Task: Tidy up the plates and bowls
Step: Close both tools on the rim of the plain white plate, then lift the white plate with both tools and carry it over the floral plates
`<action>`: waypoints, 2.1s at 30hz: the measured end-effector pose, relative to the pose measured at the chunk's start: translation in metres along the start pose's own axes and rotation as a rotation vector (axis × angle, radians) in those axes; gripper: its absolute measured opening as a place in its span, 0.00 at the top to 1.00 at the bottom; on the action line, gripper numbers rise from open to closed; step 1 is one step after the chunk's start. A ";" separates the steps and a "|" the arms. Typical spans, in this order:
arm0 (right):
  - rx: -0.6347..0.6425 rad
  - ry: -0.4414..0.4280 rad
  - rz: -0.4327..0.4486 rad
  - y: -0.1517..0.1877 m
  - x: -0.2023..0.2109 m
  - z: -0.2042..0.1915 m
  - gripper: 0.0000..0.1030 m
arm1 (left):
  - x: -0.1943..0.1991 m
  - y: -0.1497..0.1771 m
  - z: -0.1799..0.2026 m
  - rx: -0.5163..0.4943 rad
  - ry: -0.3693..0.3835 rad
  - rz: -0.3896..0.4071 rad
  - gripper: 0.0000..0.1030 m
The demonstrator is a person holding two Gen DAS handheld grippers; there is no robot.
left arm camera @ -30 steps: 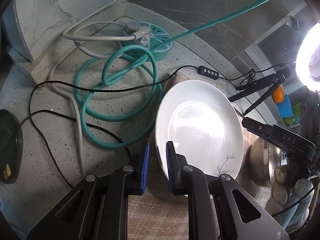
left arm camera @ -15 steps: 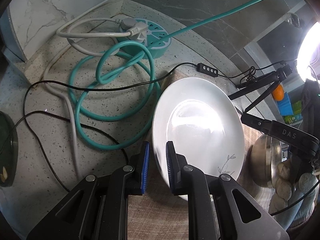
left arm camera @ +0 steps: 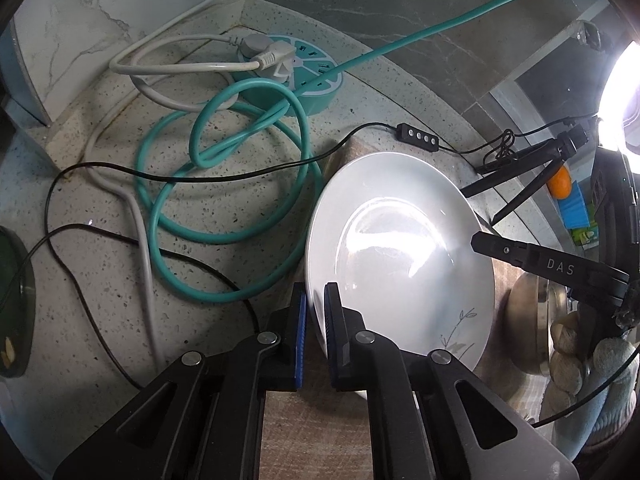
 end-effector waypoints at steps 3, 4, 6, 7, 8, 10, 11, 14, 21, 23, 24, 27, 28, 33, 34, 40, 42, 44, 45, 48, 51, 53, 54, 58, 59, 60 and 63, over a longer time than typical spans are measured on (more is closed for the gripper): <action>-0.004 0.001 -0.002 0.000 0.000 0.000 0.88 | -0.001 0.000 0.001 0.003 -0.003 -0.001 0.93; -0.010 -0.003 -0.002 0.000 0.000 0.001 0.88 | -0.001 0.000 0.000 0.012 0.001 -0.002 0.93; -0.019 -0.008 -0.001 0.000 0.000 0.001 0.88 | -0.001 -0.001 -0.003 0.039 0.017 -0.009 0.93; -0.020 -0.007 0.001 0.000 0.001 0.001 0.88 | 0.000 -0.001 -0.005 0.051 0.024 -0.011 0.93; -0.021 -0.005 0.004 0.001 0.001 0.001 0.88 | 0.000 -0.001 -0.006 0.060 0.025 -0.012 0.93; -0.021 -0.006 0.008 0.002 0.003 -0.001 0.88 | 0.001 0.000 -0.007 0.059 0.017 -0.007 0.93; -0.023 -0.010 0.010 0.004 0.004 -0.001 0.88 | 0.002 0.001 -0.007 0.057 0.012 -0.005 0.93; -0.037 -0.023 0.007 0.007 0.006 0.000 0.88 | 0.004 0.002 -0.008 0.066 0.007 -0.001 0.93; -0.067 -0.049 0.013 0.021 0.015 -0.002 0.88 | 0.012 0.005 -0.013 0.082 0.001 0.009 0.93; -0.072 -0.057 0.016 0.025 0.018 -0.003 0.88 | 0.014 0.006 -0.014 0.088 -0.002 0.010 0.93; -0.078 -0.061 0.018 0.027 0.019 -0.004 0.88 | 0.015 0.006 -0.015 0.090 -0.003 0.013 0.93; -0.093 -0.075 0.026 0.032 0.024 -0.004 0.88 | 0.020 0.008 -0.014 0.091 -0.003 0.019 0.93; -0.093 -0.077 0.033 0.033 0.027 -0.005 0.88 | 0.022 0.009 -0.014 0.088 -0.002 0.021 0.93; -0.099 -0.087 0.052 0.043 0.037 -0.006 0.88 | 0.028 0.014 -0.011 0.084 -0.001 0.030 0.93; -0.103 -0.092 0.053 0.046 0.038 -0.005 0.88 | 0.029 0.015 -0.011 0.083 0.000 0.031 0.93; -0.111 -0.107 0.063 0.061 0.048 -0.004 0.88 | 0.038 0.027 -0.005 0.072 0.005 0.039 0.93; -0.115 -0.109 0.066 0.067 0.051 -0.001 0.88 | 0.041 0.033 -0.001 0.066 0.007 0.044 0.93; -0.121 -0.108 0.070 0.073 0.055 0.001 0.88 | 0.044 0.038 0.003 0.059 0.008 0.049 0.93; -0.125 -0.109 0.070 0.075 0.056 0.002 0.88 | 0.046 0.040 0.005 0.056 0.007 0.052 0.93; -0.131 -0.116 0.076 0.085 0.063 0.006 0.88 | 0.052 0.047 0.009 0.052 0.018 0.055 0.93; -0.134 -0.120 0.083 0.094 0.070 0.010 0.88 | 0.058 0.055 0.015 0.044 0.020 0.061 0.93; -0.135 -0.124 0.088 0.100 0.076 0.012 0.88 | 0.061 0.060 0.019 0.041 0.024 0.061 0.93; -0.134 -0.125 0.090 0.103 0.078 0.013 0.88 | 0.063 0.063 0.021 0.039 0.026 0.061 0.93; -0.139 -0.134 0.096 0.117 0.088 0.021 0.88 | 0.070 0.072 0.029 0.026 0.035 0.068 0.93; -0.140 -0.135 0.098 0.121 0.090 0.022 0.88 | 0.073 0.075 0.031 0.023 0.038 0.070 0.93; -0.141 -0.137 0.099 0.124 0.093 0.024 0.88 | 0.075 0.078 0.034 0.019 0.041 0.073 0.93; -0.148 -0.144 0.105 0.136 0.101 0.031 0.88 | 0.082 0.086 0.043 0.003 0.044 0.080 0.93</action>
Point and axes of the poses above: each gripper's, at about its wrist camera, not at the fingertips, and x roughly against the way its jaws point, z to its right, y to its underside, the point moved 1 cm from there along -x, roughly the way its jaws point, and after that the axes turned 1 degree about -x, right-handed, at the moved point
